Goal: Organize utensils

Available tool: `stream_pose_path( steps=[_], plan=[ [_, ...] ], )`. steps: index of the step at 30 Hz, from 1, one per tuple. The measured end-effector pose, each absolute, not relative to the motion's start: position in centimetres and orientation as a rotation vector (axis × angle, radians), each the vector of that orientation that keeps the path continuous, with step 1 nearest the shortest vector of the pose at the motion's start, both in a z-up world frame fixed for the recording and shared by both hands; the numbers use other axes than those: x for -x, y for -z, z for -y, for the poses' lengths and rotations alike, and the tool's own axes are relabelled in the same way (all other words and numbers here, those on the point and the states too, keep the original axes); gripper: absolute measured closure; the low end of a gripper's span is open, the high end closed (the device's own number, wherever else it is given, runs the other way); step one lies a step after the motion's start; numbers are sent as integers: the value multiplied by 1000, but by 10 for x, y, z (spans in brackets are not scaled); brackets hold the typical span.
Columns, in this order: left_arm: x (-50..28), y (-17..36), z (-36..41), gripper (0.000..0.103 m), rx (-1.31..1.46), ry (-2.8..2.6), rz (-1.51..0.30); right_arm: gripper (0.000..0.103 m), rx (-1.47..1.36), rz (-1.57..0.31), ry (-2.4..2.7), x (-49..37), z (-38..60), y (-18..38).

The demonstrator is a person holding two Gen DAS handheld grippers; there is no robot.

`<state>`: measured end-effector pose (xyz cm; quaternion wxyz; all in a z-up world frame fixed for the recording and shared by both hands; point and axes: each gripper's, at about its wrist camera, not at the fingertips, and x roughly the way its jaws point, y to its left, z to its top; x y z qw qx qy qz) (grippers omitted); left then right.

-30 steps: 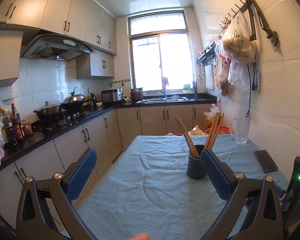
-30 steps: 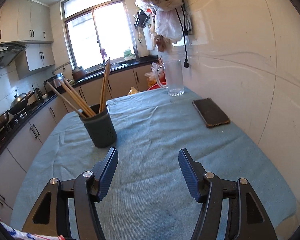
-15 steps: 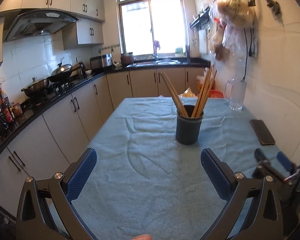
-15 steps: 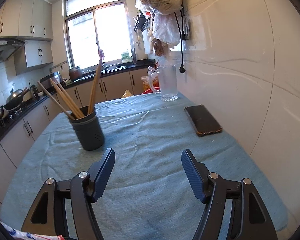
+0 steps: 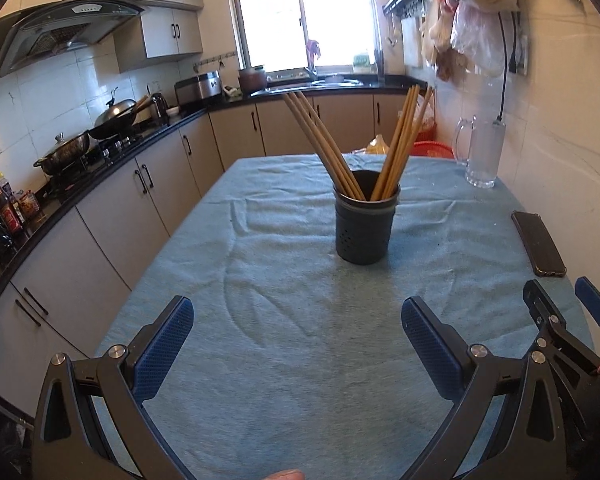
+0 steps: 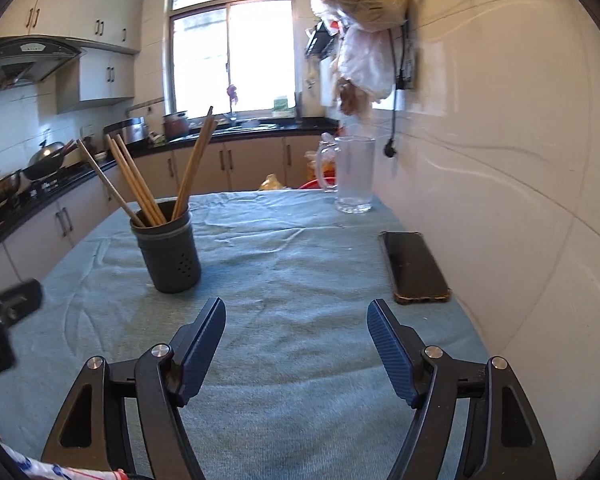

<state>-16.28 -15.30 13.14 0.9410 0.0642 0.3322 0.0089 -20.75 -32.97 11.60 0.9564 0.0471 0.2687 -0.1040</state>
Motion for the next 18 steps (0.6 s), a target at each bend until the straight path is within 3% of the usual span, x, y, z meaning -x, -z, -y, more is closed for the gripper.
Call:
stream_pose_path(
  steps=[18],
  plan=[
    [110,-110,191,0,-112,-46,-777,24,-40,-624,115,152,356,-106]
  ],
)
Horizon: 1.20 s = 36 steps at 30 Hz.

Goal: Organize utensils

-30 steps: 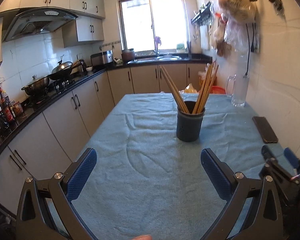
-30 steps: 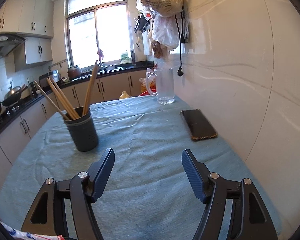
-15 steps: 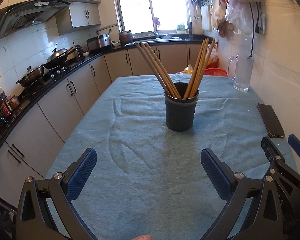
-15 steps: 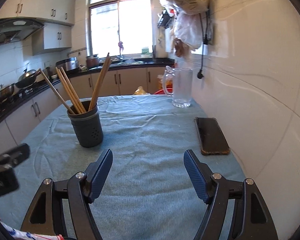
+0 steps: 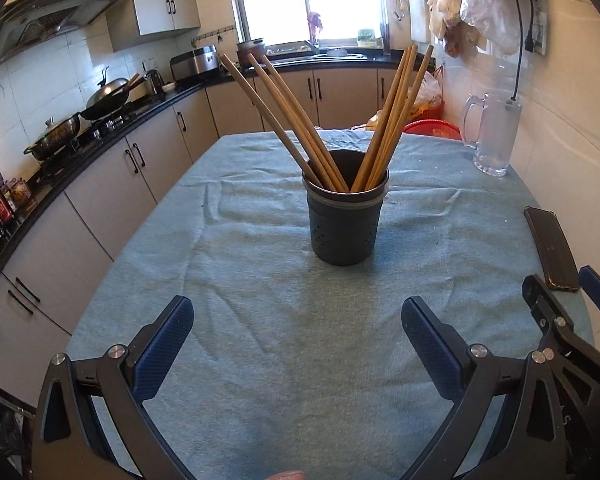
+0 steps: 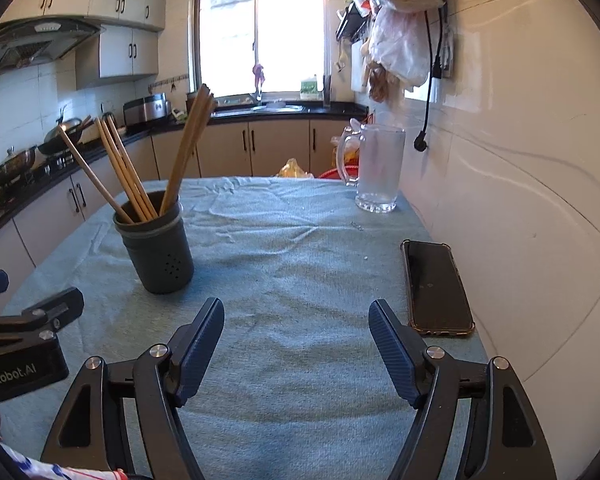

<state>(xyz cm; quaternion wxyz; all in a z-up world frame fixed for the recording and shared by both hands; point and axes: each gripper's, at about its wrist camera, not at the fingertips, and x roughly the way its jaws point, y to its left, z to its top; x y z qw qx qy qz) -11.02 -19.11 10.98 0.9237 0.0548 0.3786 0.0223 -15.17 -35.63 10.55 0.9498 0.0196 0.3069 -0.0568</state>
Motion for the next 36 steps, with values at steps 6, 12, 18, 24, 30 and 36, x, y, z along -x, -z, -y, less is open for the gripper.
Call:
stream_pose_path(
  steps=[6,12,18,24,30,36],
  plan=[
    [105,-105,190,0,-94,-35,-797,24,-26,-637,141,149,360,-105],
    [107,-99,180,0,-89,-21,-810,24,-20,-640,165,150,354,-106],
    [109,-95,161,0,-67,-6,-809,24,-3,-633,178,154,333,-110],
    [109,-94,138,0,-30,4,-812,24,11,-641,168,152,312,-113],
    [109,-93,117,0,19,12,-816,24,39,-643,165,150,289,-117],
    [110,-93,100,0,43,16,-810,23,69,-632,170,149,271,-120]
  ],
)
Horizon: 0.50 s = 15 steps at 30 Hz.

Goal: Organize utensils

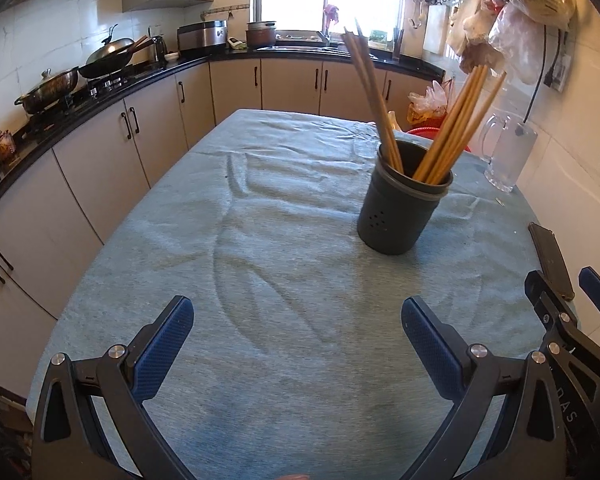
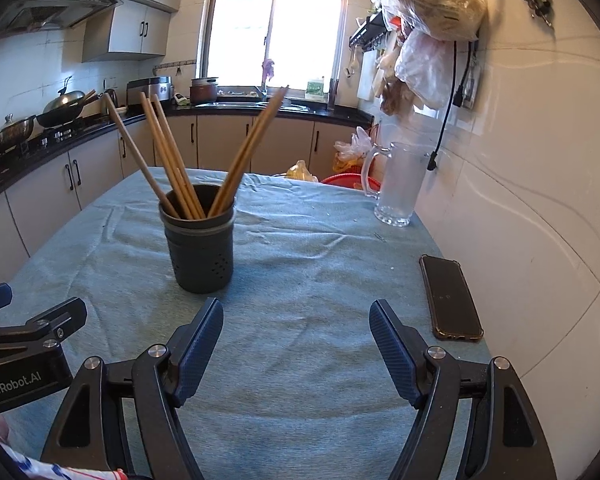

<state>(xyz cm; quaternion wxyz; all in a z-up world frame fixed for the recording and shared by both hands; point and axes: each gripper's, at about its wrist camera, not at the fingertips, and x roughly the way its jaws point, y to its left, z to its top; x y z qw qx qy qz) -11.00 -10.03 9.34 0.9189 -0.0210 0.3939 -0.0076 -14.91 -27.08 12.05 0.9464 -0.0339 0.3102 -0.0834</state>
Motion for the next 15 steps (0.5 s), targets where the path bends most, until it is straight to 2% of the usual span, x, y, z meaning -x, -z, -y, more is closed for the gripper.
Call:
stream_pose_path(
  steps=[15],
  plan=[
    [114,-91,72,0,72,-6,-818,23,104,-630,153,150,241,-124]
  ],
)
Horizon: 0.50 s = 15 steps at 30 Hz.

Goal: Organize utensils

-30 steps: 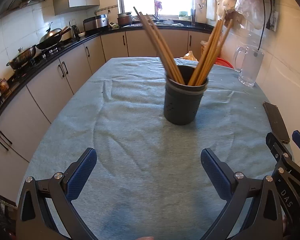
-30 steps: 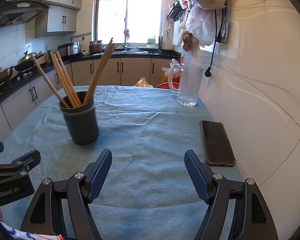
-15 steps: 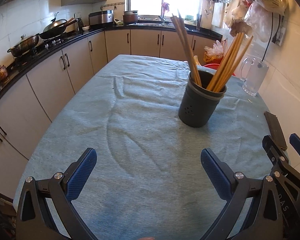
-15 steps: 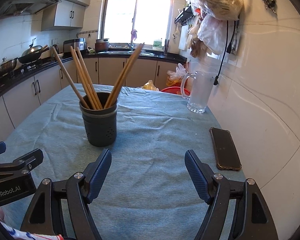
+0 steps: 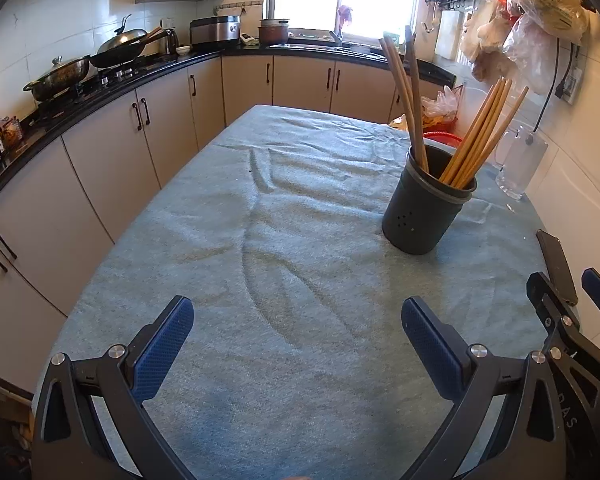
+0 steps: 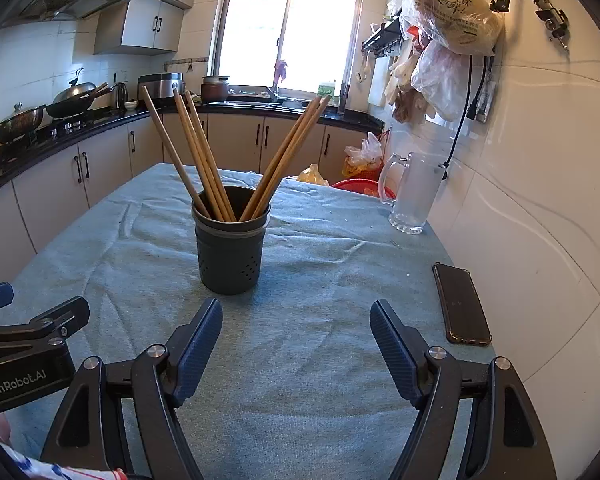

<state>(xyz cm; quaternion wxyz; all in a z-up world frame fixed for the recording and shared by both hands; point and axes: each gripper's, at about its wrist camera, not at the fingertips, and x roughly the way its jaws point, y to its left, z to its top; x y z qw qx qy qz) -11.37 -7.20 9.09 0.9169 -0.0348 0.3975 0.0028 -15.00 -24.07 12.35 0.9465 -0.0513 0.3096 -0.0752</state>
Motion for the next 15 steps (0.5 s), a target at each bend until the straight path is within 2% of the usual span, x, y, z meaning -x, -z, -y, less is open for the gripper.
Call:
stream_pose_path(
  steps=[15],
  plan=[
    [127,-97,78,0,46,-6,-809,22,78,-607,164,166,246,-129]
  ],
)
